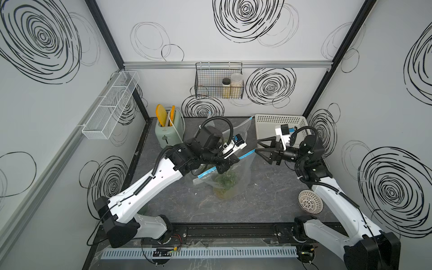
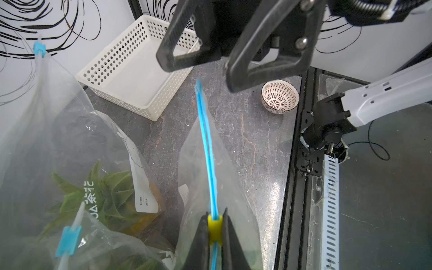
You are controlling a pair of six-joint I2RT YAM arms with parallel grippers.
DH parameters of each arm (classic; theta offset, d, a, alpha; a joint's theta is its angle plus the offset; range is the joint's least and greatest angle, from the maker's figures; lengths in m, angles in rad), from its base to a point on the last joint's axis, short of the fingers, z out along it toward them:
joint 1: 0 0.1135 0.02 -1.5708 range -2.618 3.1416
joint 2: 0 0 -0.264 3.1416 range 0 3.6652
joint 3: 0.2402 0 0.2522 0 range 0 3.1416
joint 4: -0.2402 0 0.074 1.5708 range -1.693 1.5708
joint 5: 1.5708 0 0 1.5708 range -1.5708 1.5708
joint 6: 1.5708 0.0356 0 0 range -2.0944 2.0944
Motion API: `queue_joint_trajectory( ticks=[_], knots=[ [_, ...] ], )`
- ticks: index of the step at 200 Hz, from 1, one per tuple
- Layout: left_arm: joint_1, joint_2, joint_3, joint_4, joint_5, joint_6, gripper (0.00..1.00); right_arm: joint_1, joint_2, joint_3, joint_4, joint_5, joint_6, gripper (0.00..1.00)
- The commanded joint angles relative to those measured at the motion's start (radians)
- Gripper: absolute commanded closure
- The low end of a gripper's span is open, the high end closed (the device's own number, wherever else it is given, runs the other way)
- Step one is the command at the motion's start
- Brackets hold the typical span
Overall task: Open the zip-top bag and take out the pineapple
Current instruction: Unzip the zipper on the zipper food storage bag.
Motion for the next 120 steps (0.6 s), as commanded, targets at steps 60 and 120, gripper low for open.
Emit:
queue_joint_trajectory(
  ticks=[60,120],
  knots=[
    [-0.008,-0.010,0.022,0.073,0.020,0.023,1.00,0.043,0.015,0.023,-0.013,-0.085,-0.071,0.31],
    [-0.008,-0.008,0.011,0.091,0.018,0.009,1.00,0.068,0.015,0.018,-0.024,-0.025,-0.050,1.00]
  ],
)
